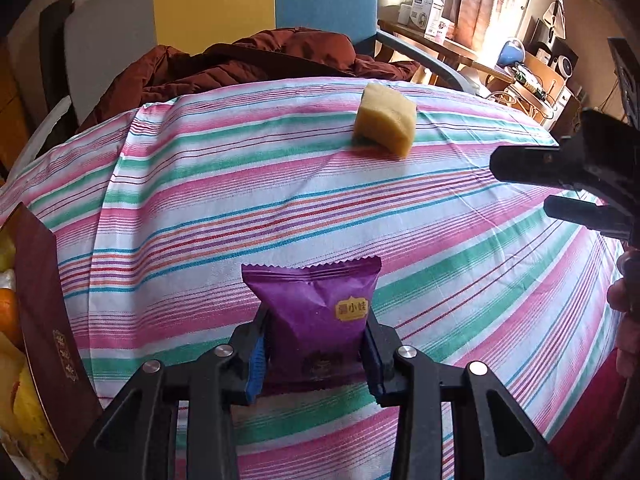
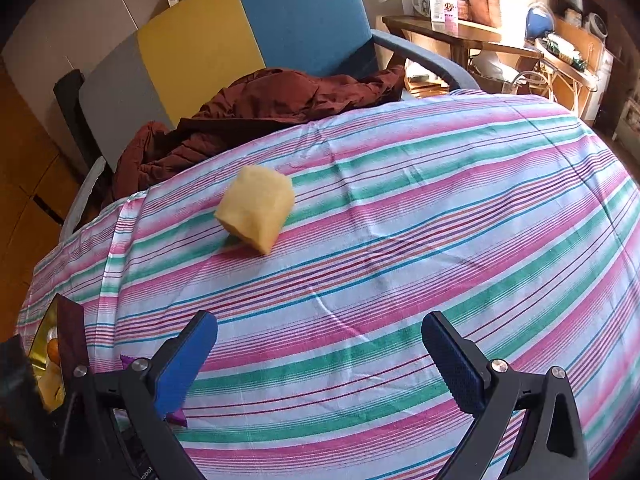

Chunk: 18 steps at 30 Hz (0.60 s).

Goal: Organize objects
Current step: 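Grasp purple wrapped candy with left tool while right tool grasps yellow cheese block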

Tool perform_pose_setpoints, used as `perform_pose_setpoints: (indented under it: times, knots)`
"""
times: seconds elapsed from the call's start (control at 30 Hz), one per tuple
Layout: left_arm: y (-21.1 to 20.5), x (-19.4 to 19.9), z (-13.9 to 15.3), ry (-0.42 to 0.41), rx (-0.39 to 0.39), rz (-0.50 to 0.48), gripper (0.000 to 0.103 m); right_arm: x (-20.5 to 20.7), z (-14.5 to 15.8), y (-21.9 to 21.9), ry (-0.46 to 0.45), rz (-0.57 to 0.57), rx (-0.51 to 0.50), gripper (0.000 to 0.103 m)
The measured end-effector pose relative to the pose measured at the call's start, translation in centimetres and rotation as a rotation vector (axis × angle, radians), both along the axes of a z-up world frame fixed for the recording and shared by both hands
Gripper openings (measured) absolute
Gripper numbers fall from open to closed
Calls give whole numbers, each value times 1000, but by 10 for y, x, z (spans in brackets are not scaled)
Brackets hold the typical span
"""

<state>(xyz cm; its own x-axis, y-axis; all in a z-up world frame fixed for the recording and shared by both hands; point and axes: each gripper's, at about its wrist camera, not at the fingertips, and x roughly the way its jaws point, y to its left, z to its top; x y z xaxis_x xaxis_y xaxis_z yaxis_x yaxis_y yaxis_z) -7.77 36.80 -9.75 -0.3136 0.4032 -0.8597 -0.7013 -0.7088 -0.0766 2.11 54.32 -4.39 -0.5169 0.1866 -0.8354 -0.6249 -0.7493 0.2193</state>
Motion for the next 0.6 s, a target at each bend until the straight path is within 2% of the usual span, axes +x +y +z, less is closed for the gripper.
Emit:
perform_pose_setpoints:
  times: [0.13,0.4,0.6]
  knots:
    - [1,3,-1,29,0,-17,39,-10,-4,-3,12,23,-92,103]
    - [-4,-2,-3,1,52,-9,39,-80,-2,16,-29,23,-79,103]
    - [-7,0,-3,-1,71,-9,39,-138,-21,35,-107,-9,-70,103]
